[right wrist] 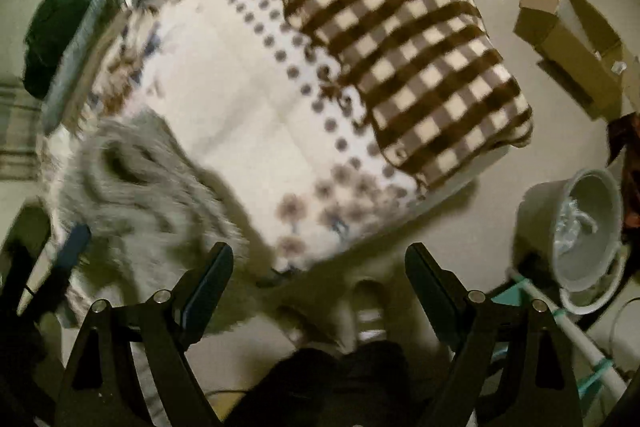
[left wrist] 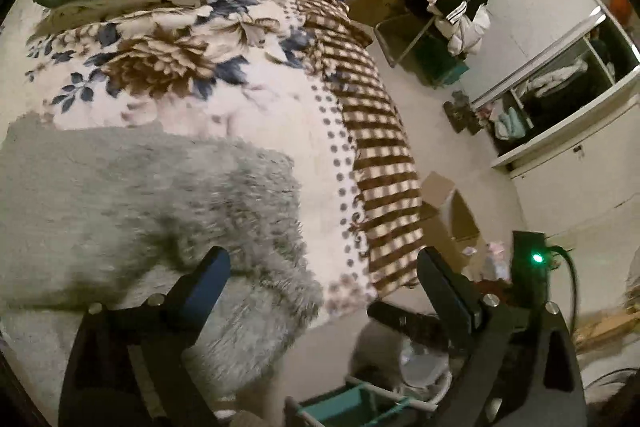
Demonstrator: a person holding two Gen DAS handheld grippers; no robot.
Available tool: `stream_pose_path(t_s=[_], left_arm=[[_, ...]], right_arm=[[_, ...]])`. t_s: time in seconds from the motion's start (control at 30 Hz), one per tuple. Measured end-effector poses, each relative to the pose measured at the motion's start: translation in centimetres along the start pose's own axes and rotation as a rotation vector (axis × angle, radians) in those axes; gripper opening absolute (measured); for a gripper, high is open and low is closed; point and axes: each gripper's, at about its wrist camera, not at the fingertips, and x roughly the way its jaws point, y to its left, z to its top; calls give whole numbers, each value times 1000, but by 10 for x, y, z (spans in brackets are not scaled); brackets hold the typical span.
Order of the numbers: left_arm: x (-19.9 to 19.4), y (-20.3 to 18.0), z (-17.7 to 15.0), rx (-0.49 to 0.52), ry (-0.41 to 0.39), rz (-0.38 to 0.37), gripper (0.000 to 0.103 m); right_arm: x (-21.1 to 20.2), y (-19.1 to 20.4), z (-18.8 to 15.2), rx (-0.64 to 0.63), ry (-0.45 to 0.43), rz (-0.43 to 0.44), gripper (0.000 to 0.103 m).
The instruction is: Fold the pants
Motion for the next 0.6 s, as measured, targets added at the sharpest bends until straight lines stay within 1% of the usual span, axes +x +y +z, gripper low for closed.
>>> stream_pose_path(t_s=[0.03,0.07,0.1,0.13,0.2,0.23,0.27,0.3,0.37,0.4,0.43,0.47,0.5,0.53,0.57,0.6], left_arm=[[-20,8,5,-10,-29,-11,95],[-32,11,2,-13,-53,0,95],[-53,24,6,-25,-89,32,95],[-68,39,10,-37,-115,73,95],[-87,69,16,-62,-143,169,95],[-98,94,21,-90,-152,222,95],[-101,111,24,-106,-147,249,95],[-101,127,27,-122,-134,286,95],[-92,165,32,-158,-93,368,95],[-88,174,33,-167,-79,387,95],[-78,188,36,-185,-53,402,95],[-71,197,36,-201,-38,396,95],[-66,202,36,-211,-31,399,95],[-58,207,38,-219,-18,398,95],[-47,210,41,-229,-7,382,95],[-43,211,42,-234,-5,382,95]], right_arm=[[-2,3,4,5,-4,40,90],[-1,9,7,4,-7,82,90],[-2,19,13,-13,-7,148,94],[-1,29,17,-32,-7,193,99],[6,58,27,-84,3,299,100],[11,71,31,-103,12,336,100],[19,84,36,-124,24,372,100],[26,94,40,-137,37,387,100],[48,119,47,-175,98,422,100],[57,128,47,-187,131,431,100],[68,137,48,-203,175,412,100],[73,140,48,-208,191,392,97],[74,142,47,-211,175,383,71],[69,141,46,-218,136,367,14],[65,140,47,-210,128,363,17],[57,133,48,-182,98,360,16]])
